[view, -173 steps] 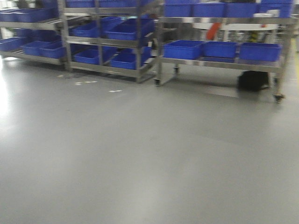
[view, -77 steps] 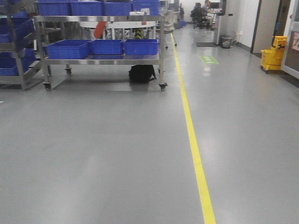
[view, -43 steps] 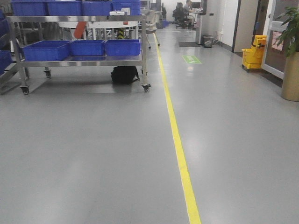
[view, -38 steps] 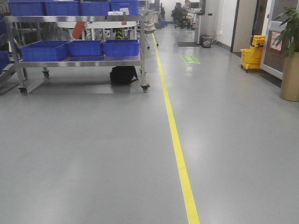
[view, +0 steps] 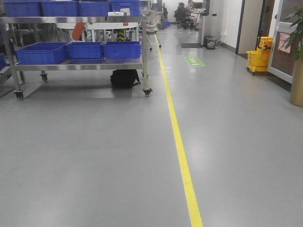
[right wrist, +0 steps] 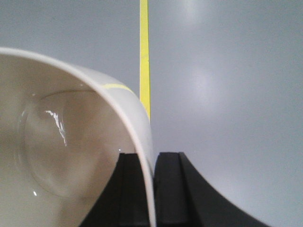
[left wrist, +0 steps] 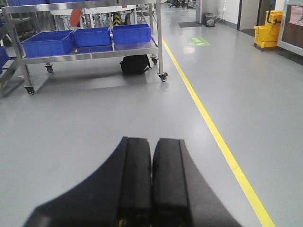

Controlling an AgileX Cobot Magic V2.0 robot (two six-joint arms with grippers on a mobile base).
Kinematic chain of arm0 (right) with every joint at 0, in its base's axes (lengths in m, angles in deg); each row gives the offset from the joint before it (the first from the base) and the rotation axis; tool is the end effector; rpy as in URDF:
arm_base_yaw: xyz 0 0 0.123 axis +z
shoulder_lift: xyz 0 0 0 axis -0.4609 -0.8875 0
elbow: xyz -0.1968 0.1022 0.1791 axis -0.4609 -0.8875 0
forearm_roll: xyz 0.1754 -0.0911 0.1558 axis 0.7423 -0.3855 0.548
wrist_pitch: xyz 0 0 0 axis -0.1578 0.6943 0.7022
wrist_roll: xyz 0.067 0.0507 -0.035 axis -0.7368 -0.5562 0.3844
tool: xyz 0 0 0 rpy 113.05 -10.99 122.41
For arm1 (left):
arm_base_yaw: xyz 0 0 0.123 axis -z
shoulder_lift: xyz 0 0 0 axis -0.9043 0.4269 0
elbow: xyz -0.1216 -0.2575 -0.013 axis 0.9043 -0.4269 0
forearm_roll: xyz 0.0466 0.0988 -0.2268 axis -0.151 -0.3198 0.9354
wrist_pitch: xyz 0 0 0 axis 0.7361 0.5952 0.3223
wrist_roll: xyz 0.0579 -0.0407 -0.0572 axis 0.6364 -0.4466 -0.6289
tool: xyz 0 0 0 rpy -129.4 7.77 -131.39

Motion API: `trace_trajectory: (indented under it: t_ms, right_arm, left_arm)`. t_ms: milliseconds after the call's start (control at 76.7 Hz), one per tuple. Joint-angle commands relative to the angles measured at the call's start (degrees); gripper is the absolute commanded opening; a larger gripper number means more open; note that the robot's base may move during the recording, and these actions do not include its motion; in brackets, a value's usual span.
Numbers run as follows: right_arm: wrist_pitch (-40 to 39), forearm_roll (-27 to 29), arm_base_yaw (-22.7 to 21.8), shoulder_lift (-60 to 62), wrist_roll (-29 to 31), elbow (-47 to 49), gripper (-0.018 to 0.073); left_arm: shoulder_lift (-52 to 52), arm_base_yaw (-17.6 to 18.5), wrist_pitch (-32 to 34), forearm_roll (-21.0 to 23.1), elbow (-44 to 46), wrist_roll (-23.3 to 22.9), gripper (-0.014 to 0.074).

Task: Move white bin to right shelf second layer
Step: 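Drive along the yellow floor line past the crate carts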

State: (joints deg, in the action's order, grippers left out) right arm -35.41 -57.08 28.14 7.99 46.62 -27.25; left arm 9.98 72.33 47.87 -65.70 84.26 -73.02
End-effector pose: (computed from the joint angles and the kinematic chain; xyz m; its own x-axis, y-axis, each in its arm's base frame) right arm 0.0692 0.0009 0.3010 -0.5520 0.0940 -0.8285 0.0436 0.9955 0.0839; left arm 0.0555 -0.0073 0.1963 -0.0693 0.0533 -0.9962 0.1354 0.9898 0.0436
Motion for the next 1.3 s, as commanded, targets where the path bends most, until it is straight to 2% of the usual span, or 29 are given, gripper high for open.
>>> trace_trajectory:
  t_ms: [0, 1291]
  right_arm:
    - [-4.94, 0.00, -0.06, -0.25, -0.16, 1.78, 0.0048]
    - [-4.94, 0.00, -0.06, -0.25, -0.16, 1.78, 0.0048]
  left_arm:
    - [-0.79, 0.42, 4.91, 0.00, -2.11, -0.30, 0.0085]
    - [-0.79, 0.42, 4.91, 0.00, -2.11, -0.30, 0.0085]
